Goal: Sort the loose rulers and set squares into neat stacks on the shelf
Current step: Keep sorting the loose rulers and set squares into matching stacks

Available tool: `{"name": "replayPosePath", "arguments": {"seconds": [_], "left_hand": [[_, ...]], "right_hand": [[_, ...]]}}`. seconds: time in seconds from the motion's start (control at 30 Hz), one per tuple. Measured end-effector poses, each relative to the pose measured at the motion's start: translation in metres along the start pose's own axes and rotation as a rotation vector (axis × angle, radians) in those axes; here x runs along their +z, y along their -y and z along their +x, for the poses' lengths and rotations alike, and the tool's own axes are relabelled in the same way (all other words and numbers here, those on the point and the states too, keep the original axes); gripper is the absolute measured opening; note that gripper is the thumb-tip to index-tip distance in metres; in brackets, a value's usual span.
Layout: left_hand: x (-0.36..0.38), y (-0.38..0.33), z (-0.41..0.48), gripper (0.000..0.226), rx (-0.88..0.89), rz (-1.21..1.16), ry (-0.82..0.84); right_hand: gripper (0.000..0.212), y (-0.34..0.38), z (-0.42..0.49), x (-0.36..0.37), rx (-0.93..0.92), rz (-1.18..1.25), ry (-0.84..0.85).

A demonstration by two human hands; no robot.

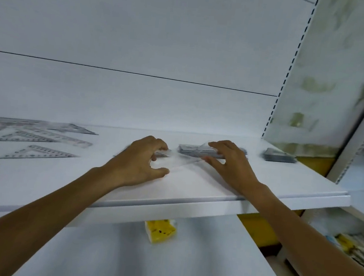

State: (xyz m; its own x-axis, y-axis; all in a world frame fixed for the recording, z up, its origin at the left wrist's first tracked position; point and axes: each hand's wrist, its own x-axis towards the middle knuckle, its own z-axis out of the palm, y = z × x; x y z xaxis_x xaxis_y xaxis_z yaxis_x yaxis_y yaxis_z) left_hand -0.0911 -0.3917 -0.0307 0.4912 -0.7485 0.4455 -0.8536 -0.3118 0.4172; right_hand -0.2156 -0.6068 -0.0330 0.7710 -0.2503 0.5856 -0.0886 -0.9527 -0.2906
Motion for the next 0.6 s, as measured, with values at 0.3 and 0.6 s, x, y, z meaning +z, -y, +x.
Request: {"name": "replayPosePath", "arguments": {"seconds": [0.3,0.6], "left_hand": [[0.075,-0.069,0.052,0.054,0.082,0.019,0.072],[0.110,-0.115,0.095,0.051,0.220,-0.030,0.177]], "right_hand": [[0.047,-0.101,-0.032,-0.057,0.148,-0.150,-0.100],[0.047,-0.143,-0.070,-0.084,0.468,-0.080,-0.126]]}}
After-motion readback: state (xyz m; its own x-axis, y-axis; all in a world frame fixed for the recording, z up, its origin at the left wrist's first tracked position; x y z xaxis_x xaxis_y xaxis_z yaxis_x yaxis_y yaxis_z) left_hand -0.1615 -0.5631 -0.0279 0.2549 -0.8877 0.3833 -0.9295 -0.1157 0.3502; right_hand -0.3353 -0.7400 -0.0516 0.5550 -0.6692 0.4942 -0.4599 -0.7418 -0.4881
